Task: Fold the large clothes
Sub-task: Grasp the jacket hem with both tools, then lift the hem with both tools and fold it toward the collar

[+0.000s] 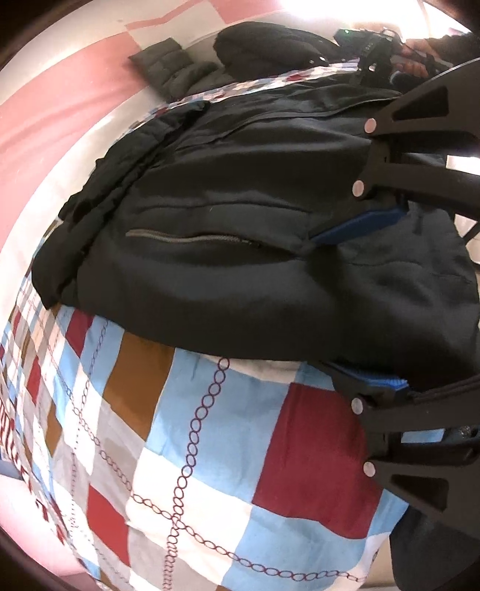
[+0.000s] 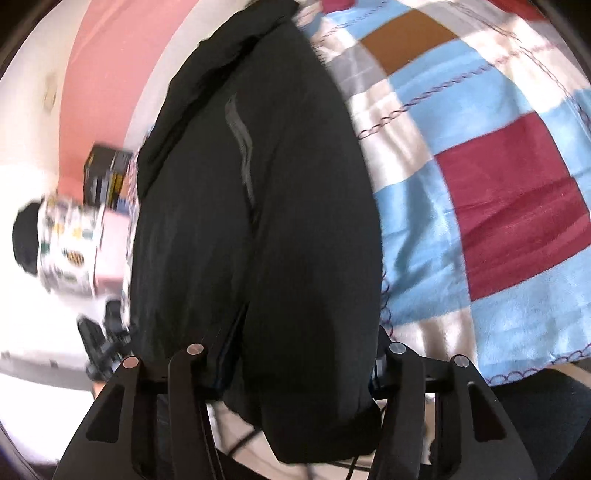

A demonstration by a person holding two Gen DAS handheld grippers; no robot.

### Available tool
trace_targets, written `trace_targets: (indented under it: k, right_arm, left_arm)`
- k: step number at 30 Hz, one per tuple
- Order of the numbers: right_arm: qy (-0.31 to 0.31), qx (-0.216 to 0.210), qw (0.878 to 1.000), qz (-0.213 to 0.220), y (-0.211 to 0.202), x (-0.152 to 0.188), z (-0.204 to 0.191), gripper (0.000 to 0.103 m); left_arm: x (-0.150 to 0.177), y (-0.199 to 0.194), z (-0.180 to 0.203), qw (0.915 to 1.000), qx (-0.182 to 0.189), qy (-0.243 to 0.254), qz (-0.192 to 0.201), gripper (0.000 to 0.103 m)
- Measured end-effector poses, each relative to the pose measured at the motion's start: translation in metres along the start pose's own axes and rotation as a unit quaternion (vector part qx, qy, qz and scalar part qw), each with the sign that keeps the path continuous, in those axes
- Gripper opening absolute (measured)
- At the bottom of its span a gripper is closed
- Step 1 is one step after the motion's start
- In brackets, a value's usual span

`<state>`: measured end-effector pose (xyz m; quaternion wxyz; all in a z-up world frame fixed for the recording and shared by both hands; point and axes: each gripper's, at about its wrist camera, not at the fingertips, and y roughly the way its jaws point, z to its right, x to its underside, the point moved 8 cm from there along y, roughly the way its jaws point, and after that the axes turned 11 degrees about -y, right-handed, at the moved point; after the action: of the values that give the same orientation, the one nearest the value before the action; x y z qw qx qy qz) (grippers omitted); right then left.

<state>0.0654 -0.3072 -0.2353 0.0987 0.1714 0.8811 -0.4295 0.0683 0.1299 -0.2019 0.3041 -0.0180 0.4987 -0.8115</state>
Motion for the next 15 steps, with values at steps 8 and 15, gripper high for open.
trace_targets:
  k: [8, 15]
  right_arm:
    - [-0.032, 0.017, 0.999, 0.026, -0.017, -0.004, -0.022, 0.026]
    - [-0.073, 0.036, 0.996, 0.038, -0.034, -0.013, -0.034, 0.025]
  left_arm:
    - [-0.003, -0.019, -0.005, 0.9990, 0.020, -0.041, 0.002, 0.021]
    - [-0.013, -0.047, 0.015, 0.9980, 0.051, -0.031, 0.021, 0.016]
